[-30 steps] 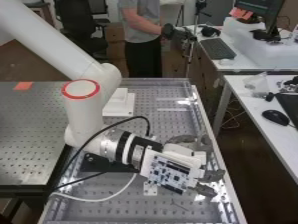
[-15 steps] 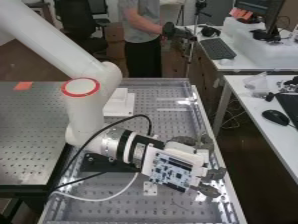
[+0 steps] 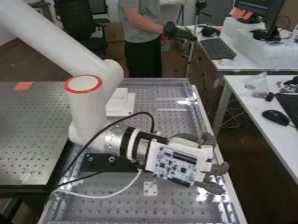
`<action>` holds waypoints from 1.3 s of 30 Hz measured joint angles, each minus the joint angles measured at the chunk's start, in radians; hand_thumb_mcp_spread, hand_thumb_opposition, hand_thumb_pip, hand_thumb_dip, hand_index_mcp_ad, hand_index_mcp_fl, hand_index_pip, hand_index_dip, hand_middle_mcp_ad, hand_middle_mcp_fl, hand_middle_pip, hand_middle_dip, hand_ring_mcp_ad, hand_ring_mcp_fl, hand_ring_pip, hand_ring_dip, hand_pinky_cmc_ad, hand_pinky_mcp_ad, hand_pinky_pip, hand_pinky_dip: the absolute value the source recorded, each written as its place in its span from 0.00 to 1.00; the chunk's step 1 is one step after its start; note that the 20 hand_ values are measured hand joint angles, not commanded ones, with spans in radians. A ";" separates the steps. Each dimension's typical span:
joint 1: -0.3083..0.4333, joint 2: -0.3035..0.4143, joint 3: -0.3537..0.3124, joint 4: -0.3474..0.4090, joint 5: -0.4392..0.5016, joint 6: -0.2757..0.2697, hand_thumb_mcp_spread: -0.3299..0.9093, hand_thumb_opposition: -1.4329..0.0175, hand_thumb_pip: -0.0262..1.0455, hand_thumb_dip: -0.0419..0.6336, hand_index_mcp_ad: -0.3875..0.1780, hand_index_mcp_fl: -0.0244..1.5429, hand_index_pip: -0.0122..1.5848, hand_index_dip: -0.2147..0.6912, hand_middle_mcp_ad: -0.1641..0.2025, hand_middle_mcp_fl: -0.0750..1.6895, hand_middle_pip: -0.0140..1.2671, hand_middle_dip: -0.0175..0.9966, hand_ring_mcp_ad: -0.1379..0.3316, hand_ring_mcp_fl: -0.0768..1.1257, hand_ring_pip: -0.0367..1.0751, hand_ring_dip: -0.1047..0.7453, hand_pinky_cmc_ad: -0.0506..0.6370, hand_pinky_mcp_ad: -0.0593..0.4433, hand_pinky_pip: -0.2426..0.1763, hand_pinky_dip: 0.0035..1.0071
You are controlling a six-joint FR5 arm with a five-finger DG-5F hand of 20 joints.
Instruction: Grab the chopstick and place it in the clear container
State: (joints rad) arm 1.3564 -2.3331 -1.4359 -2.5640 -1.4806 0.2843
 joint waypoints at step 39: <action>-0.019 0.187 0.117 -0.161 -0.070 -0.232 0.95 0.20 0.43 0.49 0.37 0.86 0.25 0.64 0.40 0.82 0.13 0.67 0.40 0.55 0.14 0.78 0.58 0.75 0.58 0.15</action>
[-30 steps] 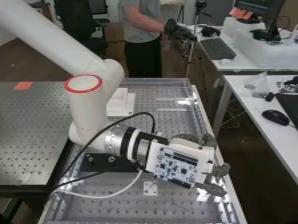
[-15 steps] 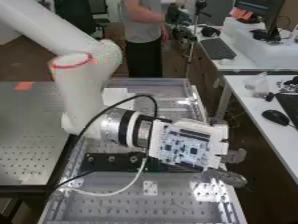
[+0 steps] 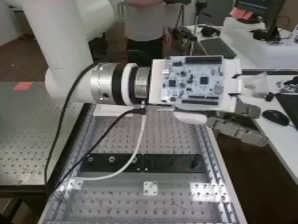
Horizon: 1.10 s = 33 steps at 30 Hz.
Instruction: Grab the chopstick and place it in the clear container
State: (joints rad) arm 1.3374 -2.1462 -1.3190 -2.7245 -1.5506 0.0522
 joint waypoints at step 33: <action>0.389 0.181 -0.122 -0.359 0.141 -0.094 0.95 0.20 0.43 0.49 0.42 0.92 0.20 0.75 0.48 0.82 0.12 0.67 0.41 0.57 0.14 0.78 0.58 0.78 0.59 0.15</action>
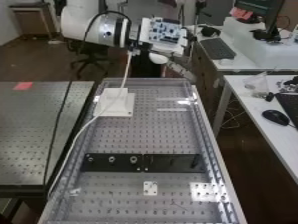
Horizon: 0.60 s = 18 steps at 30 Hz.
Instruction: Grab the chopstick and place it in the clear container
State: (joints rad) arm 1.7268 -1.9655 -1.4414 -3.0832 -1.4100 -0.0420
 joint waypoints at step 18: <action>0.057 -0.183 0.234 -0.184 -0.088 -0.063 0.95 0.20 0.43 0.49 0.40 0.92 0.20 0.75 0.48 0.82 0.12 0.67 0.41 0.57 0.14 0.78 0.58 0.77 0.59 0.15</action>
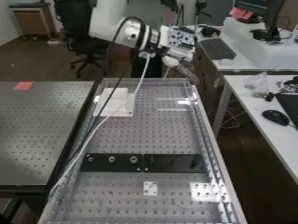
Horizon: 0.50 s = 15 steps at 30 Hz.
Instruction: Grab the chopstick and place it in the clear container
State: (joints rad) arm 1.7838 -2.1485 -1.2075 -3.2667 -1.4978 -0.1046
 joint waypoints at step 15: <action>-0.020 -0.066 0.070 -0.125 -0.009 -0.264 0.95 0.20 0.43 0.49 0.40 0.92 0.20 0.75 0.48 0.82 0.12 0.67 0.41 0.57 0.14 0.78 0.58 0.77 0.59 0.15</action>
State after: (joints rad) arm 1.7639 -2.2144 -1.1376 -3.3918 -1.5071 -0.3688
